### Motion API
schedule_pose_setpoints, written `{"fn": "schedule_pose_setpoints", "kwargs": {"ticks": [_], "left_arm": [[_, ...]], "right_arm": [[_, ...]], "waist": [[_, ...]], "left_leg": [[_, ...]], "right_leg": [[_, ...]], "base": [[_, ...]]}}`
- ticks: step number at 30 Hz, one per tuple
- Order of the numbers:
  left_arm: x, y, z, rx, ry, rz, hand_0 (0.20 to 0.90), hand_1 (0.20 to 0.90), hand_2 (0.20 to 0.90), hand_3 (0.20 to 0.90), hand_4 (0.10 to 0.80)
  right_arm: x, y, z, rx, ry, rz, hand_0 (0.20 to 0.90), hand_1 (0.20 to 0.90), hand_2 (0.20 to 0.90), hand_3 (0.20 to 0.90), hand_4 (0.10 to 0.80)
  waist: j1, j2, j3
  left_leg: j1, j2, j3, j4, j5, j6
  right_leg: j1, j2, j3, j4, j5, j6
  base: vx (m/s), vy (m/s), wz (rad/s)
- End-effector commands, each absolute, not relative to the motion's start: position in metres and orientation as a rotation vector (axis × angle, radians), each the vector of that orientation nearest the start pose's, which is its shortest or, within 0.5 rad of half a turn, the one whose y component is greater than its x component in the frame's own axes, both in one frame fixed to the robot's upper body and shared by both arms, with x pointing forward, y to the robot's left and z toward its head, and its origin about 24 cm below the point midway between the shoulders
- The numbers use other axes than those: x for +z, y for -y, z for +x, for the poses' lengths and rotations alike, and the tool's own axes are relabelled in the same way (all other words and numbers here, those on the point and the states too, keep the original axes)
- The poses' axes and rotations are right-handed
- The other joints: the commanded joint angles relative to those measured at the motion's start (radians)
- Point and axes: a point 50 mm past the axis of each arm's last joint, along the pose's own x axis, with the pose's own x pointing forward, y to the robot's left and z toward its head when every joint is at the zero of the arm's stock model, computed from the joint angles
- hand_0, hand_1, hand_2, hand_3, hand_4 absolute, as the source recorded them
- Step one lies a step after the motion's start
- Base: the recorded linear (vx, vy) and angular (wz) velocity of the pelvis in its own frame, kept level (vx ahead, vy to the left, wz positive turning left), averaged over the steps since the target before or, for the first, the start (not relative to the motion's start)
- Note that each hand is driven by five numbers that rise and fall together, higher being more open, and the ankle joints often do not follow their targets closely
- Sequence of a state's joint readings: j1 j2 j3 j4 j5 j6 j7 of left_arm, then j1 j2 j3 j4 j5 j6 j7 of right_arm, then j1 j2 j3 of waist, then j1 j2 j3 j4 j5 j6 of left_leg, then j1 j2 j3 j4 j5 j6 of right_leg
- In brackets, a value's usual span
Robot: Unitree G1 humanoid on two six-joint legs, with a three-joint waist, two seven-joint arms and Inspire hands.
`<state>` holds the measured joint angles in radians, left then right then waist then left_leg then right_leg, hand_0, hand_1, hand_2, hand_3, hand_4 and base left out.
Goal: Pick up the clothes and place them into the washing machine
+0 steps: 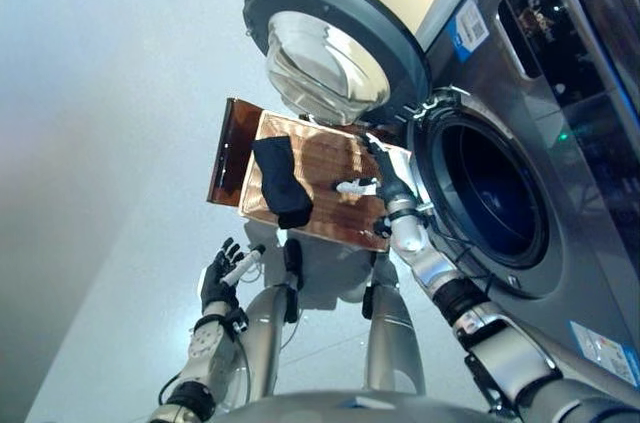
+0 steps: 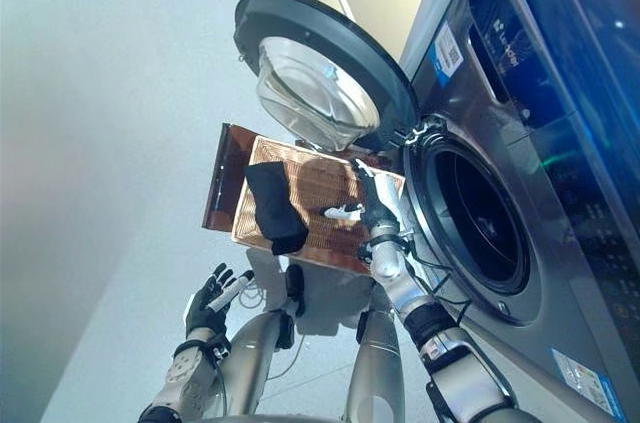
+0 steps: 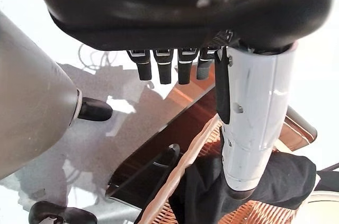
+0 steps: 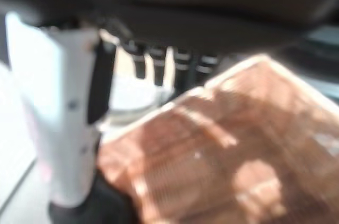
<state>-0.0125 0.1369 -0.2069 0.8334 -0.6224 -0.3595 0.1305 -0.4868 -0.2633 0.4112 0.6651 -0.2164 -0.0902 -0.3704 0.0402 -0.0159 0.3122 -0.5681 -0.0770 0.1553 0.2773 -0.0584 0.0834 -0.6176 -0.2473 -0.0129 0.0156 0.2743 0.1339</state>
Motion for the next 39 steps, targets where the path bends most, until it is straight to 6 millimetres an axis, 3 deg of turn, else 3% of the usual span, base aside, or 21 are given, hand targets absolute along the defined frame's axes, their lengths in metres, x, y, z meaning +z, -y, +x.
{"fn": "schedule_pose_setpoints", "kwargs": {"ticks": [1, 11, 20, 32, 39], "left_arm": [[-0.092, -0.197, 0.187, 0.326, -0.415, -0.26, 0.9, 0.9, 0.9, 0.9, 0.8], [-0.087, -0.195, 0.193, 0.333, -0.4, -0.263, 0.9, 0.9, 0.9, 0.9, 0.8], [-0.078, -0.198, 0.2, 0.367, -0.365, -0.24, 0.9, 0.9, 0.9, 0.9, 0.8], [-0.072, -0.209, 0.209, 0.429, -0.349, -0.188, 0.9, 0.9, 0.9, 0.9, 0.8], [-0.063, -0.208, 0.217, 0.441, -0.306, -0.188, 0.9, 0.9, 0.9, 0.9, 0.8]], "right_arm": [[0.071, 0.115, 0.349, 0.045, 0.206, -0.74, 0.9, 0.9, 0.9, 0.9, 0.8], [0.075, 0.058, 0.361, 0.104, 0.167, -0.65, 0.9, 0.9, 0.9, 0.9, 0.8], [0.073, 0.017, 0.354, 0.132, 0.133, -0.56, 0.9, 0.9, 0.9, 0.9, 0.8], [0.069, -0.008, 0.35, 0.126, 0.063, -0.523, 0.9, 0.9, 0.9, 0.9, 0.8], [0.084, -0.01, 0.358, 0.049, 0.071, -0.522, 0.9, 0.9, 0.9, 0.9, 0.8]], "waist": [[0.027, 0.069, -0.029], [0.059, 0.075, -0.007], [0.09, 0.074, 0.048], [0.129, 0.069, 0.102], [0.149, 0.08, 0.143]], "left_leg": [[-0.027, 0.003, -0.058, -0.178, 0.156, -0.077], [-0.041, 0.002, -0.06, -0.171, 0.16, -0.074], [-0.046, -0.001, -0.08, -0.159, 0.163, -0.073], [-0.082, -0.008, -0.111, -0.139, 0.166, -0.072], [-0.11, -0.008, -0.128, -0.13, 0.172, -0.074]], "right_leg": [[0.024, 0.056, -0.063, 0.048, -0.09, -0.042], [0.016, 0.057, -0.069, 0.039, -0.077, -0.045], [0.028, 0.048, -0.096, 0.042, -0.074, -0.039], [0.024, 0.032, -0.141, 0.06, -0.078, -0.038], [0.004, 0.029, -0.158, 0.071, -0.079, -0.041]], "base": [[-0.013, 0.007, 0.03], [0.0, 0.0, 0.0], [-0.013, 0.019, 0.12], [-0.019, 0.03, 0.12], [-0.029, 0.011, 0.11]]}}
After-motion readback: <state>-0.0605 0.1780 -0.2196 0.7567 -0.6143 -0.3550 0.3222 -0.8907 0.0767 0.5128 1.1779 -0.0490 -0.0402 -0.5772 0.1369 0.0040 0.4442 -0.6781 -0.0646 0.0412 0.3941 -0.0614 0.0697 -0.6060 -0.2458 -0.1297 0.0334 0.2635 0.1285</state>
